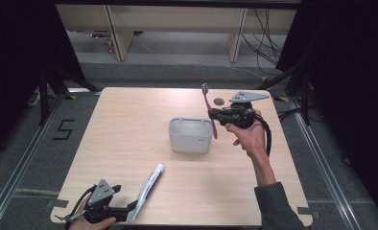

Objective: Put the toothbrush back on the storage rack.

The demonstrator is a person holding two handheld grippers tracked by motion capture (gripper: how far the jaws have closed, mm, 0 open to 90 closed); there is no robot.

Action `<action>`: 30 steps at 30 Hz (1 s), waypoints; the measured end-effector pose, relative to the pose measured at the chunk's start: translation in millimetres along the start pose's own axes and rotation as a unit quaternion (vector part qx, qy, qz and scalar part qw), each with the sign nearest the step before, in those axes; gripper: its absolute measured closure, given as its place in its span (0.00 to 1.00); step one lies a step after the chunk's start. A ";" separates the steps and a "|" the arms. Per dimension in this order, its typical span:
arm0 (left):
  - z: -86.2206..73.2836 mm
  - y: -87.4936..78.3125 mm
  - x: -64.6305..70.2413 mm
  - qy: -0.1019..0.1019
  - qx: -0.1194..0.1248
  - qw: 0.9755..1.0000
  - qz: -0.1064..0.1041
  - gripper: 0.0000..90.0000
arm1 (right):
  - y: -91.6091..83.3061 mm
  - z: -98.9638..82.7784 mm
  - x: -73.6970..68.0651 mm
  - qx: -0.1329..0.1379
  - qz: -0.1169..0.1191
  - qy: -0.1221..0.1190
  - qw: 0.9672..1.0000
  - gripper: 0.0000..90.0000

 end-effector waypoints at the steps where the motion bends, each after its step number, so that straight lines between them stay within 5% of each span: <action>1: -0.2 -0.4 -0.6 0.003 -0.003 1.000 0.000 0.19 | 0.8 1.9 1.6 -0.002 0.002 -0.004 1.000 0.92; 18: -0.4 0.1 0.3 0.002 -0.002 1.000 0.000 0.19 | 18.5 18.5 16.0 0.031 -0.009 0.009 0.999 0.92; 30: -0.5 0.3 0.6 0.005 0.000 1.000 -0.002 0.19 | 41.3 8.5 20.6 0.018 -0.018 0.019 1.000 0.92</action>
Point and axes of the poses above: each handheld gripper's, and its own axes: y roughly forward along the jaws, z roughly out of its top, x roughly to its right, the point moved 3 cm from there along y, roughly forward along the jaws, and after that the axes turned 5 degrees about -x, right-handed, at the moved point
